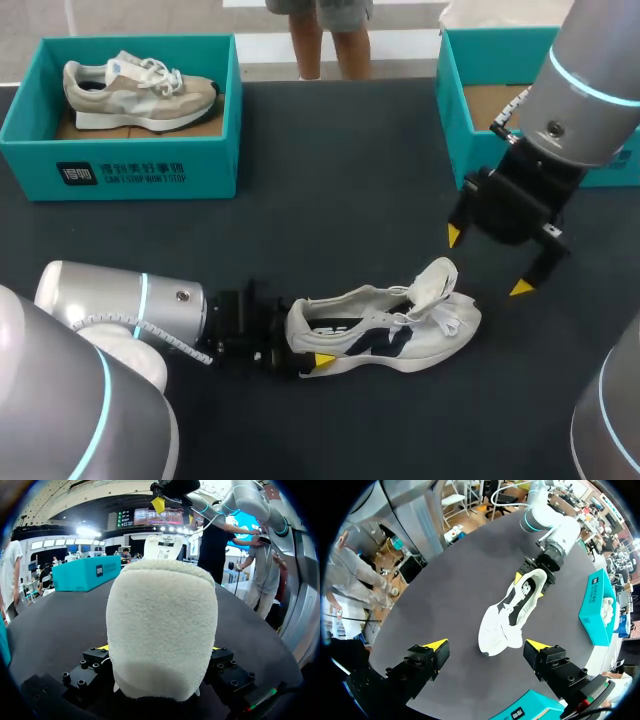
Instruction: Take the shoe out of the shoebox, open the shoe tongue, remove and reinsert the insole, then place the shoe into the shoebox
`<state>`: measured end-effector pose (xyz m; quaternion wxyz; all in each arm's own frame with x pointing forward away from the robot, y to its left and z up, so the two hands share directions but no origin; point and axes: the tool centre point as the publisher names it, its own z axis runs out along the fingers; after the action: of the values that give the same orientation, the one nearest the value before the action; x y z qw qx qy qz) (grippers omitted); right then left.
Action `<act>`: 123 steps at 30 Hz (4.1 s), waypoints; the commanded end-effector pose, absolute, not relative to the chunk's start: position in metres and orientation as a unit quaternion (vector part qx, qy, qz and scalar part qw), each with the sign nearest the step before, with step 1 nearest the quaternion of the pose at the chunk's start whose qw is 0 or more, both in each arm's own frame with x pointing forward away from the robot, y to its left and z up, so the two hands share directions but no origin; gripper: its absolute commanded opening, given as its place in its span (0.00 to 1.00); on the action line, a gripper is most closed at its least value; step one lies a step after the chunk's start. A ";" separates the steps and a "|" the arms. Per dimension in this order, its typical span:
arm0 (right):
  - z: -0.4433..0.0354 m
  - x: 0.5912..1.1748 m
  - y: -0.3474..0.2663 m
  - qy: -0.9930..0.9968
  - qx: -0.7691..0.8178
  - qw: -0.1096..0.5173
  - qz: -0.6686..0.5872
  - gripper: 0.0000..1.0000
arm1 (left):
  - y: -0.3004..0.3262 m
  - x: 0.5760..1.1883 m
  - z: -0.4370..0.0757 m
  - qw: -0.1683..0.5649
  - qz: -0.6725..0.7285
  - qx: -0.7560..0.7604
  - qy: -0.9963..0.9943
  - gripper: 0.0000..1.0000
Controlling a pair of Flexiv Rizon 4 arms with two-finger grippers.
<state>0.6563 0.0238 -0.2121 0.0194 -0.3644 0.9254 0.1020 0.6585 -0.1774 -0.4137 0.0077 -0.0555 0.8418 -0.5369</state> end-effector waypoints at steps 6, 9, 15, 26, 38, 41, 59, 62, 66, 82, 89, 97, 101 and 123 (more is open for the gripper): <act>-0.199 0.660 0.027 0.924 -0.367 0.024 0.101 1.00 | -0.174 0.657 -0.417 0.008 -0.536 -0.056 0.842 0.00; -0.195 0.660 0.031 0.923 -0.371 0.028 0.101 1.00 | -0.174 0.657 -0.417 0.008 -0.536 -0.056 0.842 0.00; -0.197 0.653 0.047 0.920 -0.374 0.026 0.115 1.00 | -0.174 0.657 -0.417 0.008 -0.536 -0.056 0.842 0.00; -0.201 0.646 0.043 0.919 -0.374 0.022 0.125 1.00 | -0.174 0.657 -0.417 0.008 -0.536 -0.056 0.842 0.00; -0.201 0.638 0.036 0.921 -0.371 0.023 0.119 1.00 | -0.174 0.657 -0.417 0.008 -0.536 -0.056 0.842 0.00; -0.200 0.636 0.038 0.922 -0.366 0.024 0.124 1.00 | -0.174 0.657 -0.417 0.008 -0.536 -0.056 0.842 0.00; -0.180 0.633 0.036 0.958 -0.231 0.013 0.171 1.00 | -0.174 0.657 -0.417 0.008 -0.536 -0.056 0.842 0.00; -0.180 0.633 0.036 0.958 -0.231 0.013 0.171 1.00 | -0.174 0.657 -0.417 0.008 -0.536 -0.056 0.842 0.00; -0.180 0.633 0.036 0.958 -0.231 0.013 0.171 1.00 | -0.174 0.657 -0.417 0.008 -0.536 -0.056 0.842 0.00; -0.196 0.629 0.083 0.990 0.005 -0.018 0.141 1.00 | -0.174 0.657 -0.417 0.008 -0.536 -0.056 0.842 0.00; -0.196 0.629 0.083 0.990 0.005 -0.018 0.141 1.00 | -0.174 0.657 -0.417 0.008 -0.536 -0.056 0.842 0.00; -0.227 0.618 0.123 0.987 -0.021 -0.075 0.142 1.00 | -0.174 0.657 -0.417 0.008 -0.536 -0.056 0.842 0.00; -0.241 0.626 0.144 0.986 -0.068 -0.070 0.135 1.00 | -0.174 0.657 -0.417 0.008 -0.536 -0.056 0.842 0.00; -0.253 0.659 0.169 0.987 -0.097 -0.053 0.117 0.00 | -0.174 0.657 -0.417 0.008 -0.536 -0.056 0.842 0.00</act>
<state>0.6567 0.1635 -0.2527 -0.0492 -0.0966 0.9855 0.1307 0.6584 -0.1774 -0.4137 0.0076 -0.0554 0.8417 -0.5370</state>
